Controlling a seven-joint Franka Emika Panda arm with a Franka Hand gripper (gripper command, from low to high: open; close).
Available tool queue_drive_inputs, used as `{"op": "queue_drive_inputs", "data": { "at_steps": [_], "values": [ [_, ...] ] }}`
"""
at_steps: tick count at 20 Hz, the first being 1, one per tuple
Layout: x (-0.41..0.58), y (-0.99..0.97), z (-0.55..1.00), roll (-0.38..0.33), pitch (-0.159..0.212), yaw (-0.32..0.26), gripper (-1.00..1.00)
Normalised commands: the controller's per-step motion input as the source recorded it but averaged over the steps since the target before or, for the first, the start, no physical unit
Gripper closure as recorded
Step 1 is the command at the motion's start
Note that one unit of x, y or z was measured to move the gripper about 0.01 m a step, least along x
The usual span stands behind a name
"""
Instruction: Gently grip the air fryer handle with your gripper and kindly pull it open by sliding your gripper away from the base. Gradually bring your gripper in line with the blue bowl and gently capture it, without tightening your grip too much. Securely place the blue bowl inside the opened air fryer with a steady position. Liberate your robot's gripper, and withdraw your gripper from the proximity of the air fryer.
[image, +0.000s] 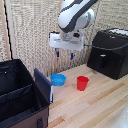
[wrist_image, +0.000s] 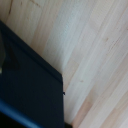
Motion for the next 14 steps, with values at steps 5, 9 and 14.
{"op": "queue_drive_inputs", "data": {
  "at_steps": [5, 9, 14],
  "values": [
    [0.153, -0.03, -0.02, -0.315, 0.000, -0.273, -1.00],
    [0.108, -0.05, -0.08, -0.375, 0.000, -0.178, -1.00],
    [0.012, -0.02, -0.11, -0.375, 0.000, -0.146, -1.00]
  ]
}}
